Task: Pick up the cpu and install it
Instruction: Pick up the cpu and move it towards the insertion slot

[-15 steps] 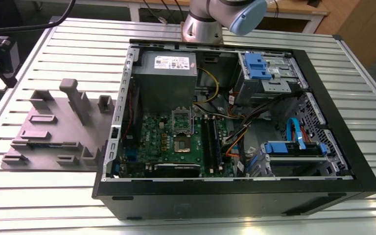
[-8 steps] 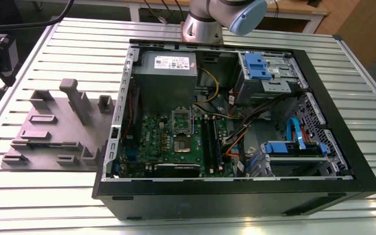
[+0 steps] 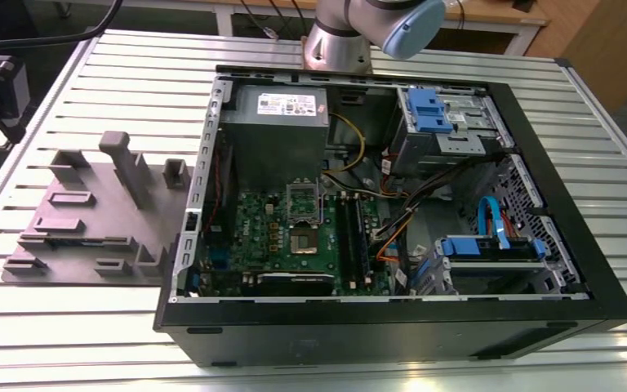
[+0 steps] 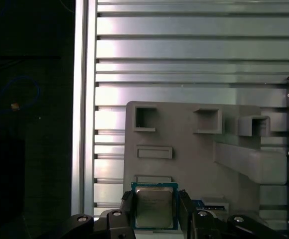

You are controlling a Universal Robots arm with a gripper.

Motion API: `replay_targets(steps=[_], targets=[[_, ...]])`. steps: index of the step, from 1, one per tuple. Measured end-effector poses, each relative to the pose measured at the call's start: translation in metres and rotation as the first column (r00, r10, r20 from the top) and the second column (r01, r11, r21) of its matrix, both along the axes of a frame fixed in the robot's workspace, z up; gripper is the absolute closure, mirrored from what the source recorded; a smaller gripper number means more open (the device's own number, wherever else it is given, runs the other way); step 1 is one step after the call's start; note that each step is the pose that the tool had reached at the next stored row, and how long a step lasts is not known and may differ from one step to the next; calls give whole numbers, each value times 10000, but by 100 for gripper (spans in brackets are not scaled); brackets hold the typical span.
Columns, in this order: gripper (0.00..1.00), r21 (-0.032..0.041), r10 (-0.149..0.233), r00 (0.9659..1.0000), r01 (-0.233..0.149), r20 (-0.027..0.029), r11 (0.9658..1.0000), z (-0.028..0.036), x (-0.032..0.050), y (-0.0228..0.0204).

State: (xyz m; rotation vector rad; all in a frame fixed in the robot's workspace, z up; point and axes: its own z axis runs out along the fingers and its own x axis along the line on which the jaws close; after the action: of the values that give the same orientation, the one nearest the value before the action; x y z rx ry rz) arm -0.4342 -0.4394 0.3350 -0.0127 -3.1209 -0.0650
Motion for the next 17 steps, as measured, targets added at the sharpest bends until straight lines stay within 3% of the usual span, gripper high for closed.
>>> replay_targets(steps=[17], targets=[[55, 0, 0, 10000, 0, 0, 10000, 42, 0, 0]])
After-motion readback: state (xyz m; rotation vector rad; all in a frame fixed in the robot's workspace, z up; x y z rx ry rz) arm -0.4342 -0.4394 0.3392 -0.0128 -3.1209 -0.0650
